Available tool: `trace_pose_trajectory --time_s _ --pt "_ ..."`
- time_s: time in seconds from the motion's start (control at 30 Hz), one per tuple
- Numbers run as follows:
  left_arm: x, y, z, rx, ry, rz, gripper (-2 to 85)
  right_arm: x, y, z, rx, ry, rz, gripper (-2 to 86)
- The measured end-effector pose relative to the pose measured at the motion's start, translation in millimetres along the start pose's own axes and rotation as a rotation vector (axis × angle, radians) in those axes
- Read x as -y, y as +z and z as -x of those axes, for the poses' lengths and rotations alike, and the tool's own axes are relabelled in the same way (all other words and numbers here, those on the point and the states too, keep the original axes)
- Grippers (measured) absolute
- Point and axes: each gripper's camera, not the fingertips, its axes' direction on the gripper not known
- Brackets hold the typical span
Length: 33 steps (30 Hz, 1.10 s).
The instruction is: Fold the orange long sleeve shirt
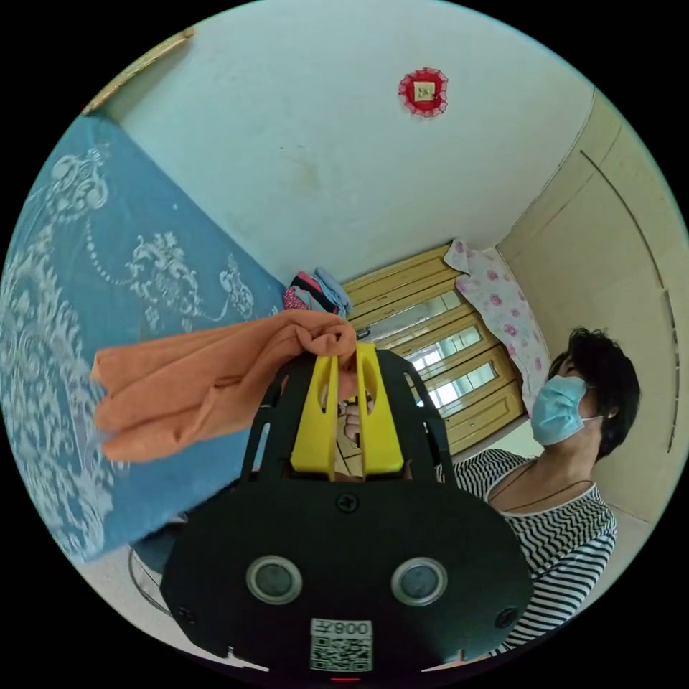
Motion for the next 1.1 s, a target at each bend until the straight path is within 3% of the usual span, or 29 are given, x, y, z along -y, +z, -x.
trace_pose_trajectory --time_s 0.23,0.4,0.57,0.67,0.83,0.9,1.1 --pt "178.0 137.2 90.8 -0.056 0.066 0.067 4.9 164.4 -89.1 -44.0 -0.019 -0.08 -0.103 1.2" --pt "300.9 268.4 152.2 -0.053 0.141 0.136 4.8 289.0 -186.5 -23.3 -0.222 -0.178 -0.184 1.3" --pt "370.4 389.7 229.9 -0.054 0.203 0.166 4.7 371.1 -265.5 -18.0 -0.401 -0.2 -0.216 1.4" --pt "382.7 470.9 305.2 -0.004 0.197 0.235 4.8 406.3 -310.1 -57.4 -0.508 -0.113 -0.19 1.7" --pt "343.3 601.6 467.6 0.076 -0.014 0.521 4.9 419.9 -363.0 -184.5 -0.754 0.29 -0.125 2.2" --pt "319.0 637.0 519.3 0.104 -0.051 0.632 4.9 422.6 -356.3 -228.9 -0.88 0.416 -0.003 2.6" --pt "325.2 654.5 620.9 0.122 -0.114 0.67 4.5 452.2 -314.5 -253.6 -1.077 0.429 0.229 4.7"
